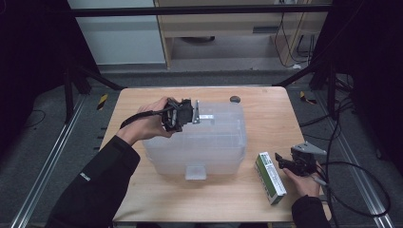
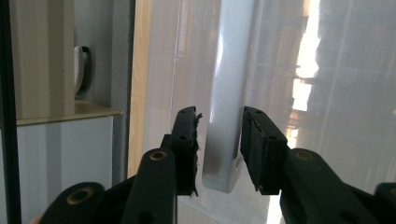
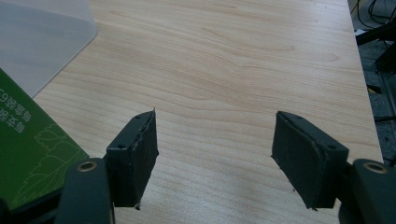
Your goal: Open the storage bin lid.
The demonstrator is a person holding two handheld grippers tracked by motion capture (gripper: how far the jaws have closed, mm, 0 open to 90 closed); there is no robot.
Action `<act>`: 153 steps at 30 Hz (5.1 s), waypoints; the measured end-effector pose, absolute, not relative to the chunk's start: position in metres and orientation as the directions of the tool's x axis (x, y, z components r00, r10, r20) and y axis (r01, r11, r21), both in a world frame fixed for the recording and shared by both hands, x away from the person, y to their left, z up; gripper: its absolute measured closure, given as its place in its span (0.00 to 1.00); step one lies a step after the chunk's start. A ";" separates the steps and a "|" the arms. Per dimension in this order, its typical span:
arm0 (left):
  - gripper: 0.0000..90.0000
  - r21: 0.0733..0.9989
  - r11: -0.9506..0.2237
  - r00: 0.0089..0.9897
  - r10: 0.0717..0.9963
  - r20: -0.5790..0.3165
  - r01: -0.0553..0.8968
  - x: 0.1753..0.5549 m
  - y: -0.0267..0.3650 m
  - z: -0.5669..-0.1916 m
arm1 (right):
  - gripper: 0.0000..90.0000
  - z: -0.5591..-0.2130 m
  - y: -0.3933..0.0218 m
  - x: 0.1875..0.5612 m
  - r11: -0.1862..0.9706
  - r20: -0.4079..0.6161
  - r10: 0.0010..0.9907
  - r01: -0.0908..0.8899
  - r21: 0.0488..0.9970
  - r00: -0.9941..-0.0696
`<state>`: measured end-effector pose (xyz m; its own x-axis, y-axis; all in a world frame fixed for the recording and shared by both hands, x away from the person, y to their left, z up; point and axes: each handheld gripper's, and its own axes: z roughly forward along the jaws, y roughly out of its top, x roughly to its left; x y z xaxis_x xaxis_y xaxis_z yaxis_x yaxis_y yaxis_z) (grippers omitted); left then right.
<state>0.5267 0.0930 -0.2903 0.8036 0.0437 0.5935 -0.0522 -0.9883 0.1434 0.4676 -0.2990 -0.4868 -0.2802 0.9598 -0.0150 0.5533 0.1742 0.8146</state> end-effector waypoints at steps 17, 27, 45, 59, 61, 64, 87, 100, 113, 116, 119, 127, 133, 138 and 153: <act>0.83 0.097 -0.993 0.812 0.007 0.584 -0.062 0.528 0.089 -0.288 | 0.46 -0.467 -0.296 0.465 0.175 -0.003 0.951 0.530 0.830 -0.310; 0.83 0.104 -0.993 0.813 0.018 0.582 -0.052 0.527 0.090 -0.288 | 0.55 -0.435 -0.285 0.459 0.180 0.014 0.932 0.499 0.847 -0.361; 0.83 0.113 -0.993 0.820 0.030 0.572 -0.042 0.530 0.090 -0.286 | 0.80 -0.394 -0.253 0.446 0.242 0.033 0.853 0.450 0.860 -0.521; 0.83 0.129 -0.991 0.815 0.059 0.577 -0.020 0.532 0.089 -0.283 | 0.97 -0.387 -0.235 0.442 0.284 0.050 0.810 0.466 0.838 -0.584; 0.83 0.112 -0.994 0.813 0.051 0.579 -0.018 0.532 0.088 -0.281 | 0.98 -0.386 -0.232 0.441 0.294 0.044 0.805 0.463 0.836 -0.592; 0.83 0.115 -0.993 0.809 0.052 0.586 -0.019 0.532 0.087 -0.281 | 1.00 -0.386 -0.228 0.441 0.300 0.047 0.799 0.465 0.833 -0.599; 0.81 0.144 -0.990 0.788 0.090 0.610 0.002 0.543 0.089 -0.273 | 1.00 -0.388 -0.214 0.442 0.312 0.078 0.768 0.477 0.821 -0.636; 0.80 0.168 -0.986 0.779 0.120 0.615 0.019 0.551 0.091 -0.267 | 1.00 -0.397 -0.205 0.447 0.318 0.093 0.759 0.493 0.810 -0.644; 0.80 0.187 -0.982 0.784 0.142 0.605 0.034 0.558 0.091 -0.264 | 1.00 -0.397 -0.198 0.449 0.297 0.108 0.757 0.487 0.821 -0.644; 0.79 0.192 -0.981 0.784 0.148 0.603 0.038 0.559 0.092 -0.263 | 1.00 -0.395 -0.198 0.449 0.277 0.114 0.760 0.477 0.834 -0.640; 0.79 0.200 -0.979 0.783 0.155 0.602 0.041 0.559 0.092 -0.264 | 1.00 -0.394 -0.198 0.449 0.270 0.119 0.761 0.478 0.836 -0.638; 0.71 0.227 -0.973 0.780 0.174 0.601 0.042 0.558 0.094 -0.262 | 1.00 -0.395 -0.199 0.449 0.267 0.113 0.759 0.466 0.844 -0.641; 0.65 0.250 -0.968 0.779 0.179 0.600 0.030 0.552 0.102 -0.254 | 1.00 -0.395 -0.199 0.449 0.269 0.111 0.758 0.462 0.845 -0.643; 0.60 0.266 -0.963 0.773 0.195 0.604 0.035 0.546 0.113 -0.248 | 1.00 -0.395 -0.199 0.449 0.271 0.109 0.758 0.463 0.844 -0.643; 0.62 0.358 -0.929 0.743 0.305 0.595 0.095 0.515 0.161 -0.239 | 1.00 -0.395 -0.198 0.449 0.277 0.106 0.758 0.465 0.841 -0.643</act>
